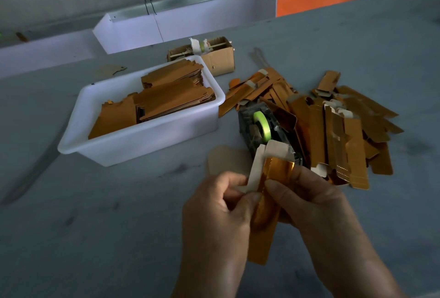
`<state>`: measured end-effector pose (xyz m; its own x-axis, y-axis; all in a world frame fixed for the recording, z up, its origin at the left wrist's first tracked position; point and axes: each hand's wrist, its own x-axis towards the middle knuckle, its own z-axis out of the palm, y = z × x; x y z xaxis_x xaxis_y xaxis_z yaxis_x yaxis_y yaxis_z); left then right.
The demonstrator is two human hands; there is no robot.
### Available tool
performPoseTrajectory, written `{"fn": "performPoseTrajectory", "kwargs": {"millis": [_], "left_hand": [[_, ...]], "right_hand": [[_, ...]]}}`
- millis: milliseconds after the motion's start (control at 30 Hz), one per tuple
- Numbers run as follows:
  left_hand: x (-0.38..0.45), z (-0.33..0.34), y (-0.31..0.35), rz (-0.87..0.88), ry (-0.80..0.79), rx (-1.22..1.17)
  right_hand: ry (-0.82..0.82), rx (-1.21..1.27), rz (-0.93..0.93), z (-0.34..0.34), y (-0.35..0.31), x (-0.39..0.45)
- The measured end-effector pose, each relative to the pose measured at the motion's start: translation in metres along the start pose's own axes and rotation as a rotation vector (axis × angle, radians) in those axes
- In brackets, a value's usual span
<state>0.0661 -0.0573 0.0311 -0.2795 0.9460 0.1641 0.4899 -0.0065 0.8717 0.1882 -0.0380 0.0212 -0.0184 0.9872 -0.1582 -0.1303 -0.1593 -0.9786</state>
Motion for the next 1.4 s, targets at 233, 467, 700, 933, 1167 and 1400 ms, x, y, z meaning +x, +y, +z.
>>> {"fn": "performPoseTrajectory", "kwargs": {"millis": [233,467,700,933,1167,1400], "left_hand": [[-0.015,0.020,0.014,0.368,0.045,0.851],[-0.023,0.018,0.012,0.372,0.008,0.831],[0.000,-0.010,-0.006,-0.402,-0.195,-0.423],[0.006,-0.017,-0.005,-0.409,-0.425,-0.566],[0.017,-0.011,-0.002,-0.430,-0.098,-0.697],[0.024,0.004,0.007,-0.503,-0.118,-0.792]], "right_hand": [[0.021,0.102,-0.010,0.008,-0.003,-0.003],[0.035,0.025,0.024,0.013,0.001,-0.006],[0.042,0.110,-0.036,0.016,-0.002,-0.005],[0.011,-0.109,-0.078,0.008,-0.004,-0.001],[0.324,-0.506,-0.297,-0.038,-0.019,0.029],[0.111,-0.876,-0.269,-0.035,-0.022,0.051]]}}
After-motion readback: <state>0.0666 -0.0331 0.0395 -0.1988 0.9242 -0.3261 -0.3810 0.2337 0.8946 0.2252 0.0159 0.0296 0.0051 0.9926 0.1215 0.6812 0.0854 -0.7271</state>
